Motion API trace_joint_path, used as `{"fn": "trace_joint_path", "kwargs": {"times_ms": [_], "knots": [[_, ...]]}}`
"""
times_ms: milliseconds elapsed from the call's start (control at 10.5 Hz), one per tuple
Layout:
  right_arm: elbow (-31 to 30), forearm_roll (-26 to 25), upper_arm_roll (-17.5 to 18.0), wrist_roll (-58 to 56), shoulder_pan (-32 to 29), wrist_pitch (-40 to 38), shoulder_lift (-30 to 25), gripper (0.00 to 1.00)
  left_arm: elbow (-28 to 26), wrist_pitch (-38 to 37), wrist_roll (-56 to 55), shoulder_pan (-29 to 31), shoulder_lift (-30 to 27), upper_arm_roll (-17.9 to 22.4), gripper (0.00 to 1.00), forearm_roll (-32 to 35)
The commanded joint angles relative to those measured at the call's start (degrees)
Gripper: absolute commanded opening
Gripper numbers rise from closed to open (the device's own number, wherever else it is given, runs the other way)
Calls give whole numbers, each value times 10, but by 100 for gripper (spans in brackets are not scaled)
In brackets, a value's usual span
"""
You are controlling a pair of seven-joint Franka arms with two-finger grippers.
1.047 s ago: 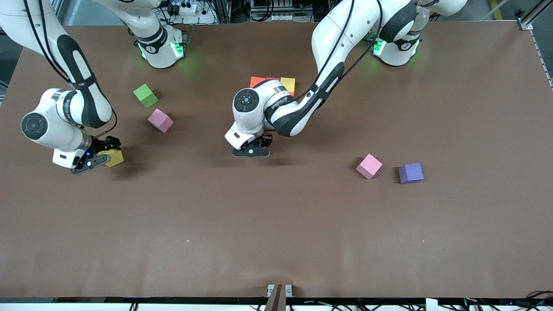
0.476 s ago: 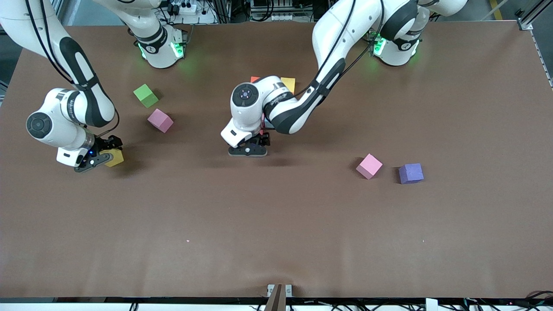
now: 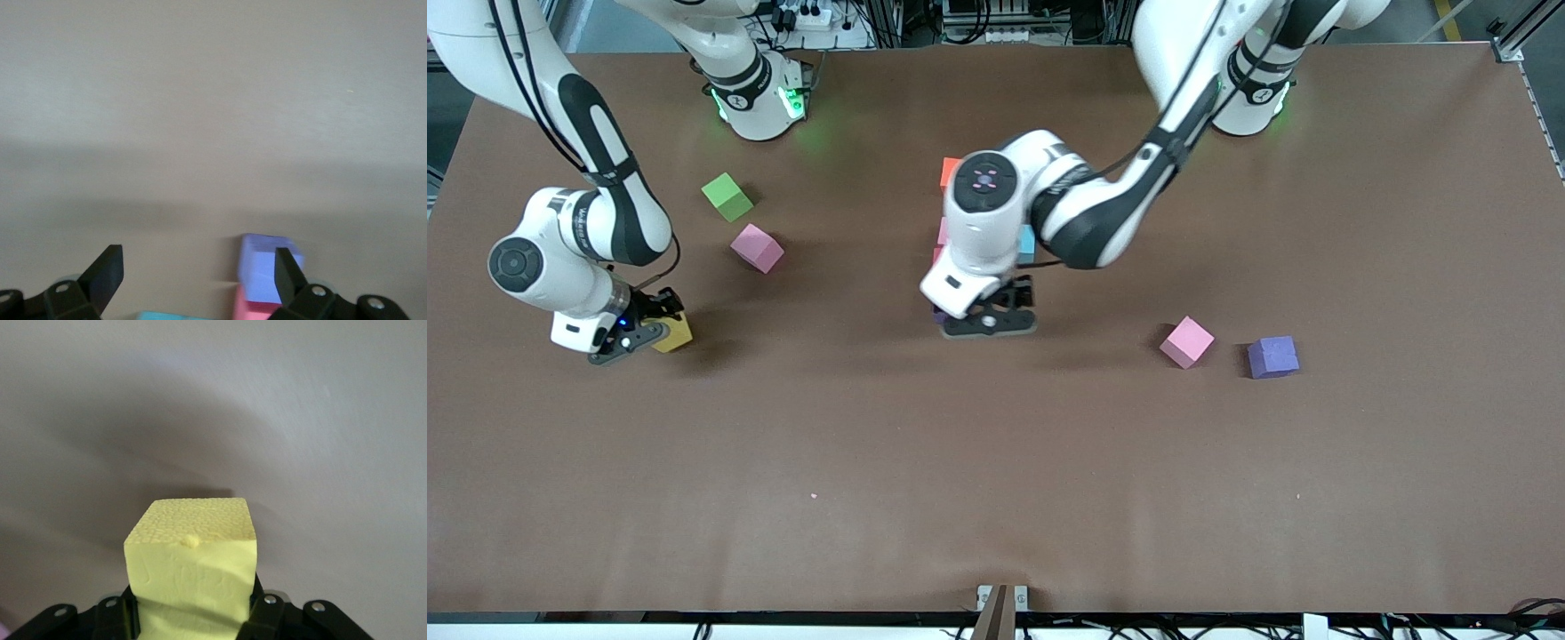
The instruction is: Form number 2 with 11 blocks
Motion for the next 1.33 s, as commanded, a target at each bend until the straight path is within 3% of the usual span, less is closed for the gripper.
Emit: {"fn": "trace_joint_path", "kwargs": {"times_ms": [0, 285, 381, 666, 952, 1237], "knots": [[60, 32, 16, 9, 49, -77, -9, 14, -188, 54, 80, 67, -122, -26, 100, -10], [126, 32, 19, 31, 156, -111, -5, 15, -366, 108, 113, 140, -233, -30, 100, -15], [150, 32, 19, 41, 197, -111, 1, 15, -402, 116, 112, 175, -257, -35, 100, -18], [244, 33, 19, 66, 305, -116, 62, 16, -403, 84, 113, 276, -268, -37, 100, -69], [331, 33, 19, 63, 385, -149, 118, 19, -398, 51, 105, 303, -264, -35, 100, -80], [446, 57, 27, 64, 446, -251, 181, 19, -401, 70, 50, 312, -231, -30, 100, -128]]}}
